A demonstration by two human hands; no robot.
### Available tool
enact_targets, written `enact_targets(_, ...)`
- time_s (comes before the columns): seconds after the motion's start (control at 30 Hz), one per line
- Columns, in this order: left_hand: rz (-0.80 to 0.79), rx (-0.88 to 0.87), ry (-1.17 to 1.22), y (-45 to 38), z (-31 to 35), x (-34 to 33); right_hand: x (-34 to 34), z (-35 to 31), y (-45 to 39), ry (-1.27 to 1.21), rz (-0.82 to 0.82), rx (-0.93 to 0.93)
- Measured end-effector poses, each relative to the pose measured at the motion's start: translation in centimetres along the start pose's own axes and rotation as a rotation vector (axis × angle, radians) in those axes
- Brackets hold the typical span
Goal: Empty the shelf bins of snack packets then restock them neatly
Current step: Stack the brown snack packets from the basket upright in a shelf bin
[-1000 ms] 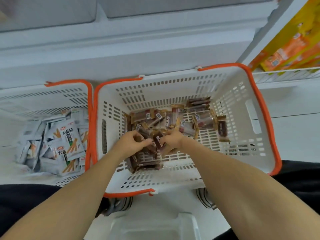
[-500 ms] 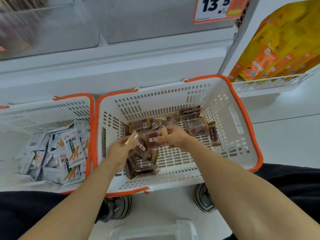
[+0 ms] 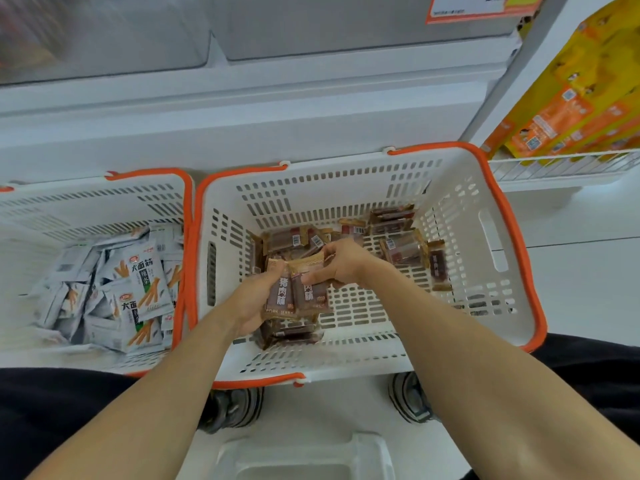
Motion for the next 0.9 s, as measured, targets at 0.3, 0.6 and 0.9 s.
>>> enact_targets(0.3, 0.140, 0.039, -0.052, -2.6, -2.5, 1.5, -0.2, 3.4, -3.1, -0.147, 0.017, -0.129)
enact_targets(0.6, 0.290, 0.081, 0.097, -3.5, -4.4, 3.8, 0.6, 0.3, -8.3, 0.423, 0.499, 0.121)
enact_targets(0.9, 0.321, 0.107, 0.131, -3.8, -4.1, 3.6, 1.5, 4.1, -8.7, 0.021, 0.471, -0.168)
Point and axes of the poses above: each hand's wrist, its own y-axis away from the middle knuckle, its own x-axis out of the back of the hand, z = x × y, the point moved 7 cm from there along -y, towards the middle knuckle, and after that the axes turned 1 degree about -x, right-handed, at the moved point
